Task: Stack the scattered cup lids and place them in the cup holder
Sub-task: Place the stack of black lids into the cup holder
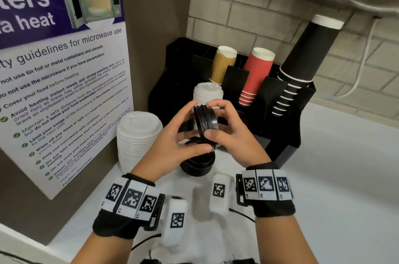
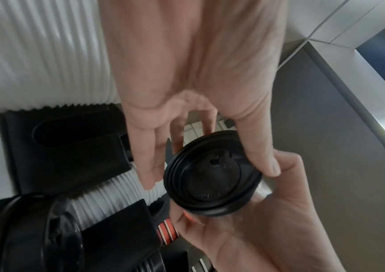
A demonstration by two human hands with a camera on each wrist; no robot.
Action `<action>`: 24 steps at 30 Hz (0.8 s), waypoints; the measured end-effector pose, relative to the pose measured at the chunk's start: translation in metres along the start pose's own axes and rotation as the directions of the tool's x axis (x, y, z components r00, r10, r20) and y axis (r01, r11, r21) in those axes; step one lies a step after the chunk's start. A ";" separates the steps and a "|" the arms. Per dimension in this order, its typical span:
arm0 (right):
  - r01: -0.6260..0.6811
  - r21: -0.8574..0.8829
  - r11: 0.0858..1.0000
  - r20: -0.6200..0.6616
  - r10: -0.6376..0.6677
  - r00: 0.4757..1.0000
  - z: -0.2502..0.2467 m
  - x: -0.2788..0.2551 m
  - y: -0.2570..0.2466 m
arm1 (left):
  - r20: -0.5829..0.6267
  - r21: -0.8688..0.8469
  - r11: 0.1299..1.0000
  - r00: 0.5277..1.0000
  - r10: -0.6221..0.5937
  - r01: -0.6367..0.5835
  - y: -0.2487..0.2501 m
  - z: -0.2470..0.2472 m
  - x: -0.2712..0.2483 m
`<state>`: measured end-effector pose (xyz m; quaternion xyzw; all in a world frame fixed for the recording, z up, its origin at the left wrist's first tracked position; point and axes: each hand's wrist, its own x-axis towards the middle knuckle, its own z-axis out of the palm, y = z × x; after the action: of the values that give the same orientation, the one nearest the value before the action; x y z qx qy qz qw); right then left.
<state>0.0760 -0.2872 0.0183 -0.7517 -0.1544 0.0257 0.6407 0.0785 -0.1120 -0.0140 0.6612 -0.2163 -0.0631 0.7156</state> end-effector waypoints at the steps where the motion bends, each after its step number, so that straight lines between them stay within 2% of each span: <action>1: 0.001 0.015 1.000 0.013 -0.001 1.000 -0.001 -0.001 0.000 | -0.006 0.007 1.000 1.000 0.009 -0.008 0.000 -0.001 0.000; 7: -0.019 0.054 0.998 0.085 0.014 0.996 -0.011 -0.003 -0.002 | 0.000 0.026 1.000 1.000 0.003 -0.003 0.001 -0.004 -0.001; 12: 0.005 0.068 0.998 0.071 -0.009 0.997 -0.014 -0.006 -0.005 | 0.014 0.041 0.999 1.000 0.011 -0.012 0.003 -0.003 0.000; 24: 0.050 -0.036 0.998 0.030 -0.049 0.998 -0.012 -0.009 -0.006 | -0.020 0.068 0.997 0.999 0.032 -0.031 0.004 0.000 0.000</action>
<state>0.0692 -0.3003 0.0252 -0.7589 -0.1827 0.0180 0.6248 0.0776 -0.1116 -0.0097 0.6821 -0.2209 -0.0374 0.6961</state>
